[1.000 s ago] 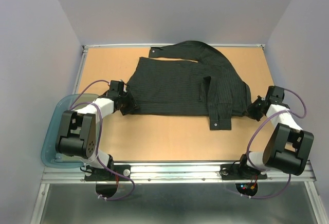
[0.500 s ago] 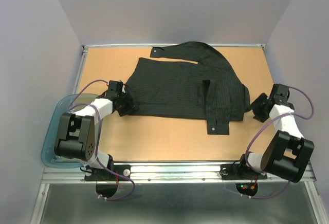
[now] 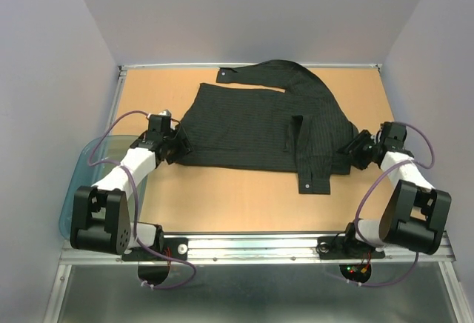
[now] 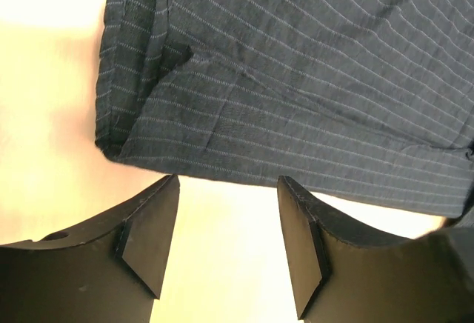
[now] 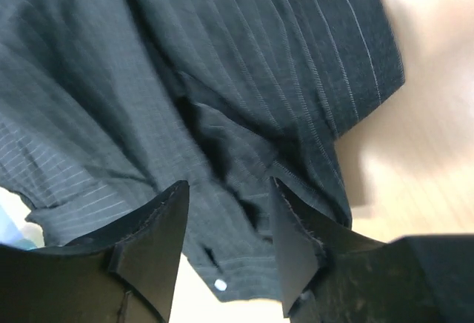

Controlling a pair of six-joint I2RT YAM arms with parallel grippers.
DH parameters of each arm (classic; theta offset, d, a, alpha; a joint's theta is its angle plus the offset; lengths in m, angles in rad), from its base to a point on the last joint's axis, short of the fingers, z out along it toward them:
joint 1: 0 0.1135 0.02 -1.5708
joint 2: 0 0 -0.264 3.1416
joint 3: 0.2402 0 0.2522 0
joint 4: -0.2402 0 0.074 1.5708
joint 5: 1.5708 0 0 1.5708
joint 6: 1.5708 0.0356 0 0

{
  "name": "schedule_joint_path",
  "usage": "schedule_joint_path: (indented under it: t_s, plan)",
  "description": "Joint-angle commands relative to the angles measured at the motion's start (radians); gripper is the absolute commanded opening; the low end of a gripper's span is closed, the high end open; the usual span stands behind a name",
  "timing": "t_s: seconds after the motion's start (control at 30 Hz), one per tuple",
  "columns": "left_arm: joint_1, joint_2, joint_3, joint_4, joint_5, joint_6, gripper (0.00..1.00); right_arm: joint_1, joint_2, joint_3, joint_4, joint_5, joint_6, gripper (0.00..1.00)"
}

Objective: Fold and stack the long sleeve shirts
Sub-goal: Fold the shirt

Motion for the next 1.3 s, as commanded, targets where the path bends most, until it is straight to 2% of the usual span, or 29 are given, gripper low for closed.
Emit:
schedule_joint_path:
  t_s: [0.0,0.13,0.37,0.53,0.67,0.77,0.9,0.93,0.97,1.0,1.03,1.2,1.27]
  plan:
    - [0.0,0.055,-0.035,0.073,0.016,-0.047,0.65,0.009,0.063,-0.091,0.148,-0.04,0.059,0.52]
    - [0.0,0.098,-0.08,0.119,-0.006,-0.091,0.65,0.009,0.114,-0.168,0.199,0.011,0.085,0.48]
    - [0.005,0.109,-0.134,0.129,-0.072,-0.142,0.65,-0.019,0.023,-0.241,0.193,0.224,0.131,0.44]
    - [0.014,0.071,-0.156,0.093,-0.105,-0.159,0.65,-0.04,0.039,-0.191,0.105,0.365,0.139,0.44]
    - [0.013,0.02,-0.134,0.05,-0.135,-0.136,0.65,-0.04,-0.012,-0.139,0.072,0.398,0.122,0.47]
    - [0.002,-0.031,-0.101,0.045,-0.132,-0.096,0.66,-0.04,-0.043,-0.1,0.056,0.356,0.09,0.51]
    - [-0.139,-0.103,-0.021,0.047,-0.156,-0.027,0.66,-0.037,-0.11,-0.051,0.039,0.215,0.074,0.54]
    - [-0.169,-0.13,-0.003,0.057,-0.187,-0.028,0.67,-0.033,-0.129,-0.042,0.048,0.142,0.073,0.54]
    - [-0.212,-0.141,0.002,0.094,-0.178,-0.034,0.67,-0.018,-0.156,-0.041,0.061,0.053,0.07,0.54]
    - [-0.213,-0.146,0.004,0.115,-0.169,-0.05,0.67,-0.017,-0.156,-0.04,0.071,0.052,0.067,0.54]
    - [-0.246,-0.146,0.001,0.14,-0.123,-0.082,0.67,0.01,-0.178,-0.047,0.1,-0.028,0.071,0.55]
    - [-0.337,-0.031,-0.007,0.298,-0.038,-0.166,0.65,0.143,-0.205,-0.111,0.235,-0.167,0.134,0.57]
    - [-0.38,0.044,0.002,0.324,-0.032,-0.192,0.64,0.258,-0.186,-0.128,0.342,-0.214,0.172,0.58]
